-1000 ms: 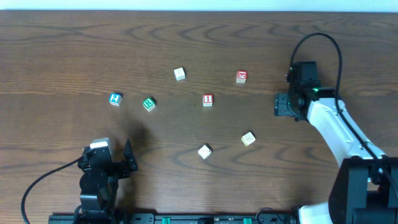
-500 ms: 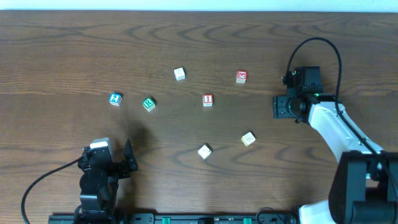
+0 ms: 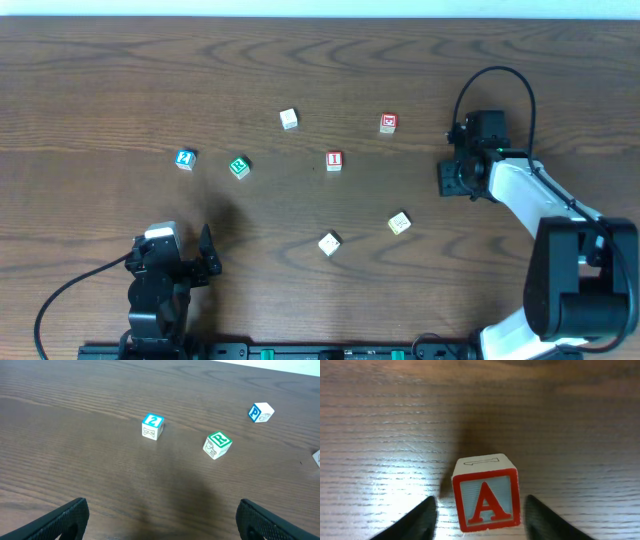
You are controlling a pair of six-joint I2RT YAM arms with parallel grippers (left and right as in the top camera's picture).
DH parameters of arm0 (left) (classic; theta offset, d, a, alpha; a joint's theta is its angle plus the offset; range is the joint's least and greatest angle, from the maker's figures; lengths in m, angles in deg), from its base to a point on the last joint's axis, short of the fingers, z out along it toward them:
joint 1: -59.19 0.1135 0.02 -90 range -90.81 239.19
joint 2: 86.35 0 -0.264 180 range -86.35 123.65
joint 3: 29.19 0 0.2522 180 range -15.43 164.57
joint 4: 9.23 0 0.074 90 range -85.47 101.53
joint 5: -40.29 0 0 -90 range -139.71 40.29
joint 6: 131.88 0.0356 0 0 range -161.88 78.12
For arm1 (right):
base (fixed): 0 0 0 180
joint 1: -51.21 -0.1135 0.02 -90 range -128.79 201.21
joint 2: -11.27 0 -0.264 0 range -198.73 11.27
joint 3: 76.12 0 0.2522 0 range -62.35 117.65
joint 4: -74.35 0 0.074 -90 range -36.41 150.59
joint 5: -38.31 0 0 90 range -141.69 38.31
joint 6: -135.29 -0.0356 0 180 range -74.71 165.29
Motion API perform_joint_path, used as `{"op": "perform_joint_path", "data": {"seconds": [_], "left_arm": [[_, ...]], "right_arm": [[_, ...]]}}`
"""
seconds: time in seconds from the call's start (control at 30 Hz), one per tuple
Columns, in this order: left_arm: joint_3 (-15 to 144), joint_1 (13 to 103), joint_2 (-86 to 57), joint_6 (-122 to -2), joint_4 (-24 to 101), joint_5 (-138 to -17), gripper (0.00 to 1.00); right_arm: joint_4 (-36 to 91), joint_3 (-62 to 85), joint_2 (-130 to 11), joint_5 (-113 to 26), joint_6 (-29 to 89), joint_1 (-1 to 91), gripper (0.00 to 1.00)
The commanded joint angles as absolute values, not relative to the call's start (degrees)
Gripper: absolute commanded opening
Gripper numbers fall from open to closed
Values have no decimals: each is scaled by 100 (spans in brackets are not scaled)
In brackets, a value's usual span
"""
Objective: Spell out Ai2
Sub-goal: 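Move right gripper to the red A block and grasp it, then carry the red A block left and place it beside the I block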
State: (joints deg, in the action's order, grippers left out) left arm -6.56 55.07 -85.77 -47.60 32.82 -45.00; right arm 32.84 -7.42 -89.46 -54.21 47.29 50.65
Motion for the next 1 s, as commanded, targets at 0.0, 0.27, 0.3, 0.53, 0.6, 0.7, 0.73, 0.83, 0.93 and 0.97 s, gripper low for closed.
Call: {"op": "perform_joint_path", "data": {"seconds": [0.0, 0.27, 0.3, 0.53, 0.6, 0.7, 0.73, 0.83, 0.93, 0.97], "left_arm": [[-755, 5542, -8610, -4675, 3293, -4483, 95], [-755, 5542, -8610, -4675, 3293, -4483, 95], [-757, 5542, -8610, -4675, 3293, -4483, 95], [-755, 5542, -8610, -4677, 3293, -4481, 95], [-755, 5542, -8610, -4677, 3293, -4483, 95], [-755, 5542, -8610, -4675, 3293, -4483, 95], [-755, 5542, -8610, -4677, 3293, -4483, 95], [-755, 5542, -8610, -4675, 3293, -4483, 96], [-755, 5542, -8610, -4675, 3293, -4483, 95], [-755, 5542, -8610, -4677, 3293, -4483, 95]], "right_arm": [[3301, -772, -8972, -5447, 4772, 5080, 47], [3352, -772, -8972, -5447, 4772, 5080, 40], [3371, -772, -8972, -5447, 4772, 5080, 40], [3509, -770, -8972, -5491, 4923, 5080, 36], [3513, -772, -8972, -5491, 4923, 5080, 34], [3529, -768, -8972, -5485, 4919, 5076, 33], [3526, -755, -8972, -5463, 4910, 5074, 33], [3481, -628, -8968, -5417, 4853, 5052, 31], [3330, -357, -8965, -5419, 4855, 4965, 31], [3264, -243, -8965, -5417, 4855, 4925, 31]]}}
